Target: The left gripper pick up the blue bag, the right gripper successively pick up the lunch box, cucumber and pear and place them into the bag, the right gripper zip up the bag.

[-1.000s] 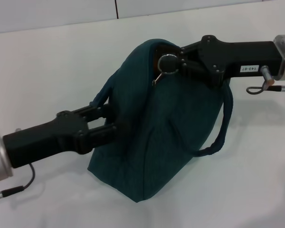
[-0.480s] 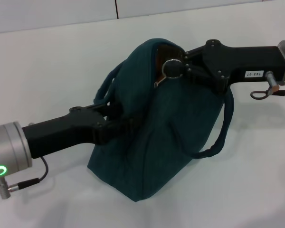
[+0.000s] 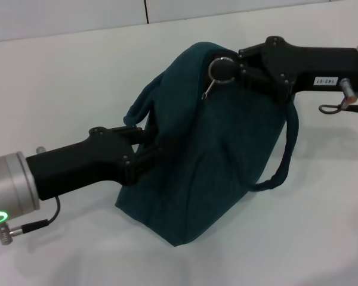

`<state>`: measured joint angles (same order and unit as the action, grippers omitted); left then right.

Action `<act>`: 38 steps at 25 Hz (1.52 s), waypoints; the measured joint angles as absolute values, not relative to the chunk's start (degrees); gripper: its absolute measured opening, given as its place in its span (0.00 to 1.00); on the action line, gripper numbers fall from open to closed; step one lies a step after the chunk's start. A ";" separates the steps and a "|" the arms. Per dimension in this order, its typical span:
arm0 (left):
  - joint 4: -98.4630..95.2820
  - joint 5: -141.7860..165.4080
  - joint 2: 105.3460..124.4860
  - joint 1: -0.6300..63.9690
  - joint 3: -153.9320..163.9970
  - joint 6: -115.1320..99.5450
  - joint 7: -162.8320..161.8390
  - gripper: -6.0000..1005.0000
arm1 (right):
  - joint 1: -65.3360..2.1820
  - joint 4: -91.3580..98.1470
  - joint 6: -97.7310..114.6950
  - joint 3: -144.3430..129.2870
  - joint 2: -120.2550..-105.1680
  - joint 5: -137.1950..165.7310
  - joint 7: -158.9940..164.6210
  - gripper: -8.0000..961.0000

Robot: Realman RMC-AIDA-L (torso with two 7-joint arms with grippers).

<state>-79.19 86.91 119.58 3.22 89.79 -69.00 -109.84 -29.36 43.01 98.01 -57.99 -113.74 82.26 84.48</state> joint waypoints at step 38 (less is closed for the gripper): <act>-75.57 90.55 119.77 9.69 84.02 -76.25 -124.37 0.63 | -29.83 42.36 97.71 -57.67 -113.90 82.71 84.50 0.02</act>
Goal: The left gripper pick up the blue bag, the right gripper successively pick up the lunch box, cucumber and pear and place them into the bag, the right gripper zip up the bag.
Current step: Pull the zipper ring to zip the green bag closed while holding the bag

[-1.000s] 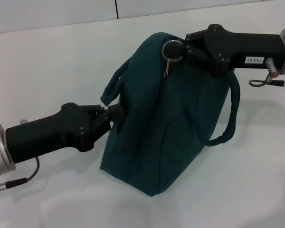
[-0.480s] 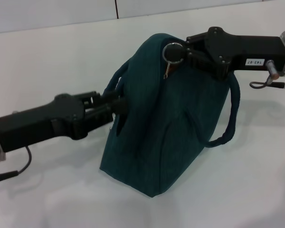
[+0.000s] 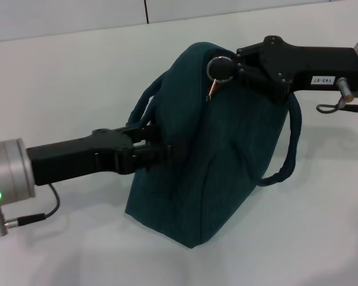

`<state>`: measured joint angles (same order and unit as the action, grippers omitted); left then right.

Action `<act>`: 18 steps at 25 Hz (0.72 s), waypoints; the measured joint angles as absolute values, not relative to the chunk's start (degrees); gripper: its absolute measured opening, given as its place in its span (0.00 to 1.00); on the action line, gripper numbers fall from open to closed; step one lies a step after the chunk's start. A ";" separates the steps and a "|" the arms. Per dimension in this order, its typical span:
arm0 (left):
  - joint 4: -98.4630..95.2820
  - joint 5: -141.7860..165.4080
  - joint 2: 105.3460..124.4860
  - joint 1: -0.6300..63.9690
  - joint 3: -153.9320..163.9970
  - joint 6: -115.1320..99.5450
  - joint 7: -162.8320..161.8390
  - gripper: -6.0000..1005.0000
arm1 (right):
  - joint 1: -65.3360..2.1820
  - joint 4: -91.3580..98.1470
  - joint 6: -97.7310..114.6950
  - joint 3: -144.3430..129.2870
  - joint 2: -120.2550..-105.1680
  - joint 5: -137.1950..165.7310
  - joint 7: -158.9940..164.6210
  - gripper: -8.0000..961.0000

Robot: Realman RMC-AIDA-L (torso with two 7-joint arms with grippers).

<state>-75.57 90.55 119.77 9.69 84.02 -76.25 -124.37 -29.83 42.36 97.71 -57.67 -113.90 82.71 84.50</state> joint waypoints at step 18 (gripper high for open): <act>-77.21 91.47 119.65 10.38 86.68 -72.82 -125.12 0.61 | -28.54 42.12 99.79 -57.40 -113.90 82.70 84.50 0.02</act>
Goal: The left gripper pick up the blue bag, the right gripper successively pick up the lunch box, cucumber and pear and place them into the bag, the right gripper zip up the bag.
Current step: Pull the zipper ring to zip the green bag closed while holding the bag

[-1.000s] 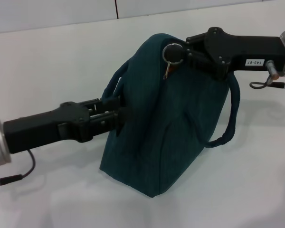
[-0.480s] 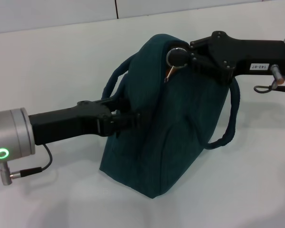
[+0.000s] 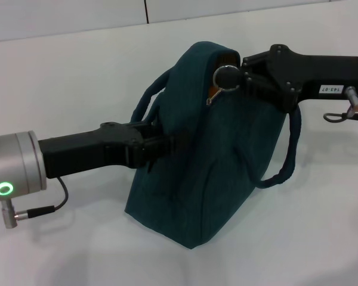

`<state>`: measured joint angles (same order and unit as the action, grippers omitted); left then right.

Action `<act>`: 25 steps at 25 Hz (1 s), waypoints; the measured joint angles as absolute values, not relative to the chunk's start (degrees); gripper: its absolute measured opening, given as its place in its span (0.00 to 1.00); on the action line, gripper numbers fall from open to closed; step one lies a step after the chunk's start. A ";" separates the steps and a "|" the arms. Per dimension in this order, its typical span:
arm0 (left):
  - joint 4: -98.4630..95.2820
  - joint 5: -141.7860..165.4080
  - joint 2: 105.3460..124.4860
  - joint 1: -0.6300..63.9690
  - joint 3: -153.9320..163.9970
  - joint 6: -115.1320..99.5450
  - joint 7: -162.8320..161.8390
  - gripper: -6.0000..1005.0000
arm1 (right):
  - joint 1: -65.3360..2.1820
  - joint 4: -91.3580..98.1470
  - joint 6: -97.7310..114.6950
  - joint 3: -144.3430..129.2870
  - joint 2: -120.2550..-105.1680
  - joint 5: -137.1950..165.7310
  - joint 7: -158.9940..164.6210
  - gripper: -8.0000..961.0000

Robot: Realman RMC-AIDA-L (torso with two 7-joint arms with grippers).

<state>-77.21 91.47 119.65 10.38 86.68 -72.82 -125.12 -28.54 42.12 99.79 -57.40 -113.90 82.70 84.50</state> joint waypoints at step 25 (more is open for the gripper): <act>-69.47 91.52 119.30 13.80 82.79 -76.26 -120.72 0.29 | -28.79 42.10 99.87 -57.74 -114.33 82.78 84.67 0.02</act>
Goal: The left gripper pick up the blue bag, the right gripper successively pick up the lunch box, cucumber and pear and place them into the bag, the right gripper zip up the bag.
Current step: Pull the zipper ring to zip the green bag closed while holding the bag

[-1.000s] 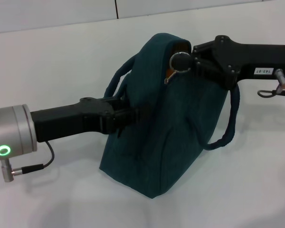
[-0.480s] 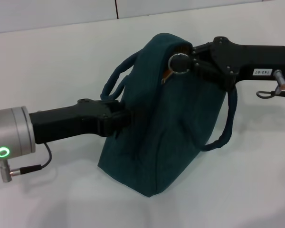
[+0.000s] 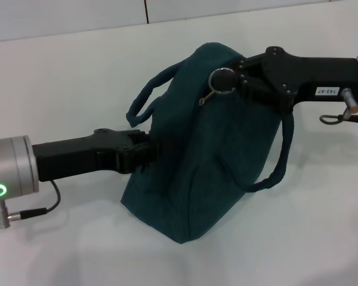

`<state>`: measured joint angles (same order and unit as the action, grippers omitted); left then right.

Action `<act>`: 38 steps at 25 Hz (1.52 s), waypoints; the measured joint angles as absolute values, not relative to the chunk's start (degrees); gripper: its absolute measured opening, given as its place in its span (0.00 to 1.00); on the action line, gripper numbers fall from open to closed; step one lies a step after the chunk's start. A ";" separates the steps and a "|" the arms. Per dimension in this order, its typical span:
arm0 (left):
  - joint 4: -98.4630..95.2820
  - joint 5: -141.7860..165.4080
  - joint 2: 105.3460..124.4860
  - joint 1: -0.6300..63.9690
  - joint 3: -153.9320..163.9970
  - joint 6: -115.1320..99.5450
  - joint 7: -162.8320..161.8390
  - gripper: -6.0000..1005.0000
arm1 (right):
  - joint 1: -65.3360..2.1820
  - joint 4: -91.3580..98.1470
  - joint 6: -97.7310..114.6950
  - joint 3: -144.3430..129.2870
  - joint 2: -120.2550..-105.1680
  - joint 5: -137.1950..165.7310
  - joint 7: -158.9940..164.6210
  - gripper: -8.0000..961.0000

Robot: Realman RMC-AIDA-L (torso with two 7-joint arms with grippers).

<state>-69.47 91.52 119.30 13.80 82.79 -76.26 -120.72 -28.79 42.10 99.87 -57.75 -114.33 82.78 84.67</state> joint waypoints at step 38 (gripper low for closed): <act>-63.95 92.25 119.14 16.24 77.00 -87.17 -112.67 0.08 | -28.87 42.19 100.57 -55.80 -113.44 81.63 84.91 0.03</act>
